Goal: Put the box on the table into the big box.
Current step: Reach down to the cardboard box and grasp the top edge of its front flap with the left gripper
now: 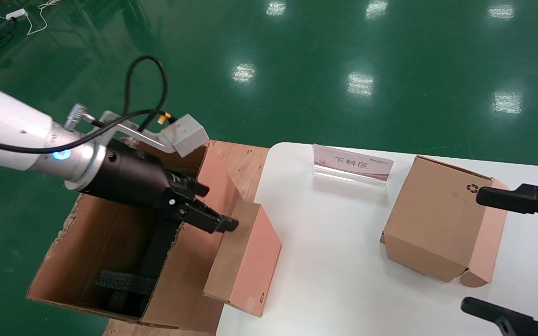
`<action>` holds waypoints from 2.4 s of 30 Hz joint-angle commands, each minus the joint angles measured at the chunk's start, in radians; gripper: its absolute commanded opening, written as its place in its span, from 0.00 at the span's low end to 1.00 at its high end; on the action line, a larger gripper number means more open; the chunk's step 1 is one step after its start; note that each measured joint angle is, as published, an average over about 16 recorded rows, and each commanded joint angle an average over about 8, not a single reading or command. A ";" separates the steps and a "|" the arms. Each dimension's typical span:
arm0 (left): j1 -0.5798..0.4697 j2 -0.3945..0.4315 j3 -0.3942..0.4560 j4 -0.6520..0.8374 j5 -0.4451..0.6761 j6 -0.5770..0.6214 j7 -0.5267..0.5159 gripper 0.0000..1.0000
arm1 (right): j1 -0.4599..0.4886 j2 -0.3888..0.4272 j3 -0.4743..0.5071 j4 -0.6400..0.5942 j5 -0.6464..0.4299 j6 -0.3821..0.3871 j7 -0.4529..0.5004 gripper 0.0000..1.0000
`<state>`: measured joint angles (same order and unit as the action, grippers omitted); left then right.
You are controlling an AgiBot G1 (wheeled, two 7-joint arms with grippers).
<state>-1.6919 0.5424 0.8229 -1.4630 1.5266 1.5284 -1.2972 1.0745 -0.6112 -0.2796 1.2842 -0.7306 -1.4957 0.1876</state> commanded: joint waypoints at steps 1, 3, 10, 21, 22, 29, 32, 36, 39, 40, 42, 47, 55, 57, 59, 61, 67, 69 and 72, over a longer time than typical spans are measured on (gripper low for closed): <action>-0.029 0.021 0.032 0.001 0.017 0.026 -0.060 1.00 | 0.000 0.000 0.000 0.000 0.000 0.000 0.000 1.00; -0.053 0.041 0.059 0.002 0.028 0.045 -0.106 1.00 | 0.000 0.000 0.000 0.000 0.000 0.000 0.000 1.00; -0.119 0.095 0.141 0.009 0.046 0.084 -0.214 1.00 | 0.000 0.000 0.000 0.000 0.000 0.000 0.000 1.00; -0.155 0.151 0.234 0.017 0.077 0.095 -0.262 1.00 | 0.000 0.000 0.000 0.000 0.000 0.000 0.000 1.00; -0.155 0.155 0.240 0.018 0.081 0.092 -0.263 1.00 | 0.000 0.000 0.000 0.000 0.000 0.000 0.000 1.00; -0.147 0.180 0.276 0.018 0.098 0.072 -0.266 1.00 | 0.000 0.000 0.000 0.000 0.000 0.000 0.000 1.00; -0.146 0.188 0.286 0.018 0.100 0.066 -0.269 1.00 | 0.000 0.000 0.000 0.000 0.000 0.000 0.000 1.00; -0.145 0.199 0.297 0.018 0.102 0.060 -0.274 1.00 | 0.000 0.000 0.000 0.000 0.000 0.000 0.000 1.00; -0.144 0.207 0.306 0.018 0.105 0.057 -0.279 1.00 | 0.000 0.000 0.000 0.000 0.000 0.000 0.000 1.00; -0.143 0.209 0.308 0.018 0.106 0.056 -0.281 1.00 | 0.000 0.000 0.000 0.000 0.000 0.000 0.000 1.00; -0.141 0.214 0.314 0.018 0.108 0.055 -0.284 1.00 | 0.000 0.000 0.000 0.000 0.000 0.000 0.000 1.00; -0.134 0.221 0.325 0.018 0.116 0.054 -0.291 1.00 | 0.000 0.000 0.000 0.000 0.000 0.000 0.000 1.00; -0.122 0.227 0.340 0.019 0.125 0.053 -0.302 0.59 | 0.000 0.000 0.000 0.000 0.000 0.000 0.000 0.75; -0.120 0.228 0.343 0.019 0.126 0.053 -0.303 0.34 | 0.000 0.000 0.000 0.000 0.000 0.000 0.000 0.50; -0.119 0.229 0.344 0.019 0.127 0.053 -0.304 0.09 | 0.000 0.000 0.000 0.000 0.000 0.000 0.000 0.25; -0.118 0.229 0.345 0.020 0.128 0.053 -0.305 0.00 | 0.000 0.000 0.000 0.000 0.000 0.000 0.000 0.00; -0.116 0.230 0.348 0.020 0.129 0.053 -0.307 0.00 | 0.000 0.000 0.000 0.000 0.000 0.000 0.000 0.00; -0.116 0.230 0.348 0.020 0.129 0.053 -0.307 0.00 | 0.000 0.000 0.000 0.000 0.000 0.000 0.000 0.00; -0.116 0.230 0.349 0.020 0.130 0.053 -0.307 0.00 | 0.000 0.000 0.000 0.000 0.000 0.000 0.000 0.00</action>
<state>-1.8076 0.7726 1.1714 -1.4431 1.6561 1.5812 -1.6044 1.0744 -0.6111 -0.2795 1.2841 -0.7305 -1.4955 0.1876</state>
